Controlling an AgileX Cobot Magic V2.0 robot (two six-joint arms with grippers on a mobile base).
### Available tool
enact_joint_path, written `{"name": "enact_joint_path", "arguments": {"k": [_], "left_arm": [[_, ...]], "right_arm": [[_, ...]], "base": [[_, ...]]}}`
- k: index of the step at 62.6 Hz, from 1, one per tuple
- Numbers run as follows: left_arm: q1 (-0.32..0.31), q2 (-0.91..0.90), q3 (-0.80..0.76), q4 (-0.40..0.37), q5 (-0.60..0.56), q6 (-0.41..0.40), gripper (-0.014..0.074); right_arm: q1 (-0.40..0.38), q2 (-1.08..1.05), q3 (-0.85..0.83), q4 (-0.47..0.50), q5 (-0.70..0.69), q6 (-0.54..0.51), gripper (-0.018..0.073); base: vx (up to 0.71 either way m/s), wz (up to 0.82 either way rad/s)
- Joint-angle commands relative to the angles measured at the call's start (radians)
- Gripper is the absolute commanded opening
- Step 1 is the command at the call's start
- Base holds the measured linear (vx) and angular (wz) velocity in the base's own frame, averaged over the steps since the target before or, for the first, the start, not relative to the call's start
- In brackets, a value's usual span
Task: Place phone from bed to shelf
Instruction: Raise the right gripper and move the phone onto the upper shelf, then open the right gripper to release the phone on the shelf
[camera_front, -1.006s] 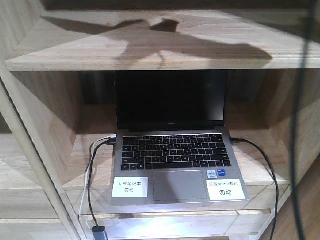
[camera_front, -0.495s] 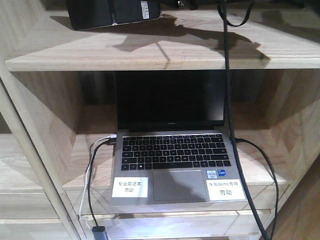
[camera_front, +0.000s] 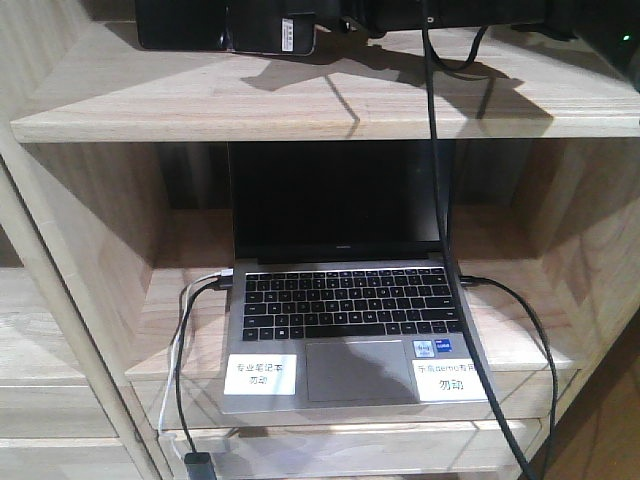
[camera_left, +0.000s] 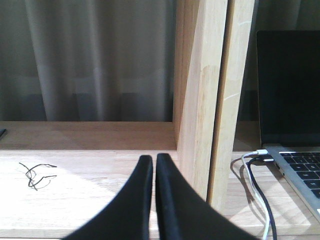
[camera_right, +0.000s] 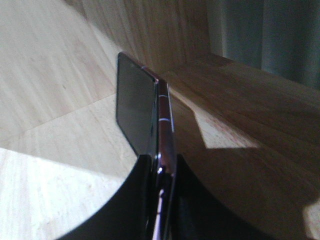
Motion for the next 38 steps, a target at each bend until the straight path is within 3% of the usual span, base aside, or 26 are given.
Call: {"name": "enact_joint_path", "arguments": {"k": [1,12,30,38], "left_arm": [[-0.004,-0.013,-0.021,-0.009,-0.072,-0.006,0.0001],[-0.004,-0.013,-0.021,-0.009,-0.072,-0.006,0.0001],[-0.004,-0.013,-0.021,-0.009,-0.072,-0.006,0.0001],[-0.004,-0.013,-0.021,-0.009,-0.072,-0.006,0.0001]], "right_arm": [[-0.006,-0.042,-0.031,0.029,-0.03,-0.013,0.0072],[-0.006,-0.042,-0.031,0.029,-0.03,-0.031,0.0223],[-0.006,-0.042,-0.031,0.029,-0.067,-0.03,0.0614],[-0.006,-0.044,-0.031,0.028,-0.078,-0.027,0.0651]], "base": [[0.0,0.0],[0.0,0.0],[0.0,0.0],[0.0,0.0]]}}
